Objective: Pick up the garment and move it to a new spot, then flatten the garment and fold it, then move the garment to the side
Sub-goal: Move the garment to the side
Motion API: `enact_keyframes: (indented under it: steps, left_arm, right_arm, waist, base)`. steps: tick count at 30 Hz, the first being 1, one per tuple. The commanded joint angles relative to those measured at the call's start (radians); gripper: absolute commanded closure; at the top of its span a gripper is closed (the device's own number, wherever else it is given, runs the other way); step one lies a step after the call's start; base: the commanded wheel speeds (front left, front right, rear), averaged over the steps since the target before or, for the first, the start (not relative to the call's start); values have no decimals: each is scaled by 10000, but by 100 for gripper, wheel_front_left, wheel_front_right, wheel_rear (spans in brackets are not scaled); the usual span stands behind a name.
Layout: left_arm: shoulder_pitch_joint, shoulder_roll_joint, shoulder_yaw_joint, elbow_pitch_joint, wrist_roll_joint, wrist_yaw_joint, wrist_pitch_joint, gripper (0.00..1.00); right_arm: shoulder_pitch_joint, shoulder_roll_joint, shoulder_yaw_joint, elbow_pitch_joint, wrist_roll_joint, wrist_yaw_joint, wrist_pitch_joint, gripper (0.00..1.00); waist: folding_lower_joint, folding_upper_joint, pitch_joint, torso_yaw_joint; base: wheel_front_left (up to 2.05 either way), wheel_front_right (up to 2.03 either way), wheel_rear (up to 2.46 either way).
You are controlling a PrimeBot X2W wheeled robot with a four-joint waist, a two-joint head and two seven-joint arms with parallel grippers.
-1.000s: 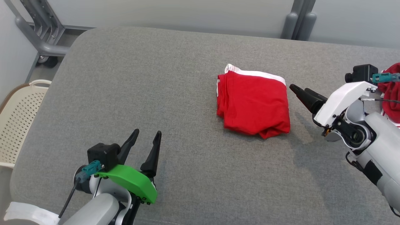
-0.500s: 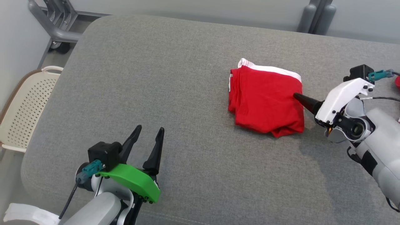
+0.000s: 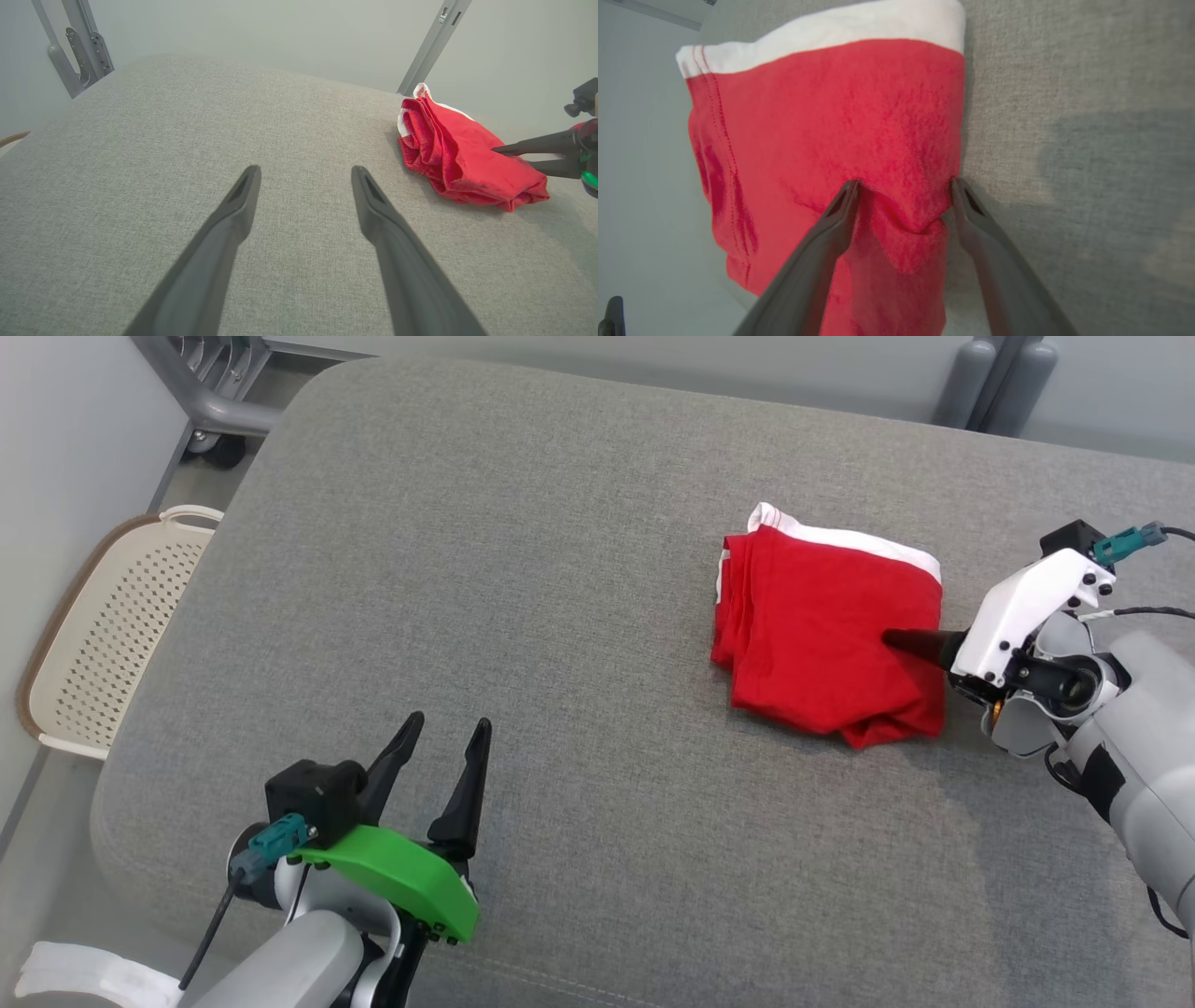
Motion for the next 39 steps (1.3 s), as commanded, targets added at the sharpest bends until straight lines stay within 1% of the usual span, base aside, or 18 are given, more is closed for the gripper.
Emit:
enact_keyframes:
  steps: [1,6,11,12,13,14,18,21,26,30,37,38,39]
  left_arm:
    - [10,-47,-4,31,30,-32,-37,0]
    - [-24,-65,-13,81,9,-72,-47,0]
    - [-87,-95,-30,108,14,-82,-54,0]
    - [-94,-100,-34,114,17,-87,-57,0]
    - [-102,-105,-39,122,19,-92,-57,0]
    - [-109,-109,-43,132,21,-91,-59,0]
    - [-92,-111,-51,177,12,-102,-60,0]
    - [-43,-62,-73,210,-5,-93,-24,0]
    - [110,16,-106,169,-18,-11,54,0]
    - [231,101,-123,62,-28,51,76,0]
    - [301,264,-170,-265,61,124,145,0]
    - [301,264,-170,-265,61,124,145,0]
    - [300,281,-196,-316,90,118,164,0]
  right_arm:
    - [-131,56,27,33,-2,4,50,0]
    - [54,144,-81,-218,199,4,46,0]
    - [108,136,-10,-371,121,4,-21,0]
    - [112,122,-3,-381,104,4,-39,6]
    - [127,113,17,-388,77,4,-37,79]
    - [148,109,26,-411,68,4,-44,100]
    - [246,49,30,-641,58,4,-193,100]
    - [458,-86,-5,-1052,135,4,-389,100]
    - [734,-339,83,-1627,37,4,-657,100]
    - [1037,-510,247,-2260,-24,4,-768,100]
    - [1407,-912,528,-3446,-83,4,-677,100]
    - [1407,-912,528,-3446,-83,4,-677,100]
    - [1417,-967,576,-3617,-130,4,-706,100]
  waist:
    - [0,0,12,21]
    - [0,0,18,79]
    - [0,0,71,118]
    - [0,0,76,125]
    - [0,0,75,133]
    - [0,0,71,141]
    - [0,0,8,149]
    - [0,0,-147,138]
    - [0,0,-445,-66]
    - [0,0,-717,-440]
    - [0,0,-1025,-1491]
    - [0,0,-1025,-1491]
    - [0,0,-1039,-1662]
  base:
    - [0,0,0]
    - [0,0,0]
    - [0,0,0]
    - [0,0,0]
    - [0,0,0]
    - [0,0,0]
    - [0,0,0]
    - [0,0,0]
    - [0,0,0]
    - [0,0,0]
    - [0,0,0]
    - [0,0,0]
    - [0,0,0]
